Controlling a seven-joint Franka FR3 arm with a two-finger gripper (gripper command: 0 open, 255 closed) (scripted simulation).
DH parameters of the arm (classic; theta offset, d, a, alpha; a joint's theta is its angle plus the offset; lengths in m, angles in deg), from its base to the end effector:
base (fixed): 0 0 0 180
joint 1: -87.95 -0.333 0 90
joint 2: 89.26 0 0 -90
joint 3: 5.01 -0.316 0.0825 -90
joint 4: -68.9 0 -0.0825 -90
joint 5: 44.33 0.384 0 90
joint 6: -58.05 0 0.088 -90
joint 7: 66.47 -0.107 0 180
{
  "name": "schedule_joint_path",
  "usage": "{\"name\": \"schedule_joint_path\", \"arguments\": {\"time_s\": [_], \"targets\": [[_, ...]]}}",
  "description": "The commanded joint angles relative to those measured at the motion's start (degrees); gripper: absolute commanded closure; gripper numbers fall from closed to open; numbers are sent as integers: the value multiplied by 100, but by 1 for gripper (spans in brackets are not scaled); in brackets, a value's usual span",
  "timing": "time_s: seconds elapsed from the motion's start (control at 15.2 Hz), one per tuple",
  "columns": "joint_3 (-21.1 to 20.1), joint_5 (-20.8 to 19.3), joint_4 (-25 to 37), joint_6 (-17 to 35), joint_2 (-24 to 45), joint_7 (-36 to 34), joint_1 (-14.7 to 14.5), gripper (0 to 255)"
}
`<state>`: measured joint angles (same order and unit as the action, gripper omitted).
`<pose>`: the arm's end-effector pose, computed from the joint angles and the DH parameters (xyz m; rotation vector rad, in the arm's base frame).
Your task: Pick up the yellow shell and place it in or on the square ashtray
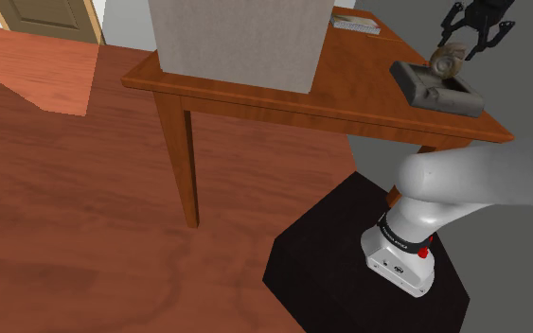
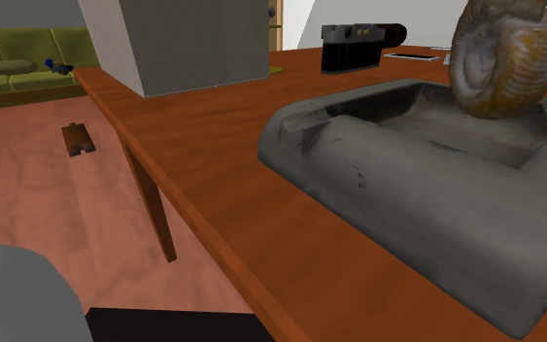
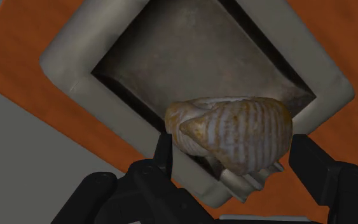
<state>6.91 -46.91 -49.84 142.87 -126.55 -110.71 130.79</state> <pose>0.1699 -0.2974 0.6647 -2.0282 2.2958 -0.0820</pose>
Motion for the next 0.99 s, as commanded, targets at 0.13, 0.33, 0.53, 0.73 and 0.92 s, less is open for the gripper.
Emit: {"name": "schedule_joint_path", "arguments": {"time_s": [0.13, 0.33, 0.53, 0.73, 0.92], "targets": [[21, -29, -399, 292, -112, 15, 22, 255], [35, -50, -723, 530, -198, 20, 39, 255], [35, -48, -694, 518, -182, 20, 37, 255], [369, 337, -588, 198, -439, 698, -228, 0], [930, 856, -341, -398, -746, 1653, -642, 0]]}}
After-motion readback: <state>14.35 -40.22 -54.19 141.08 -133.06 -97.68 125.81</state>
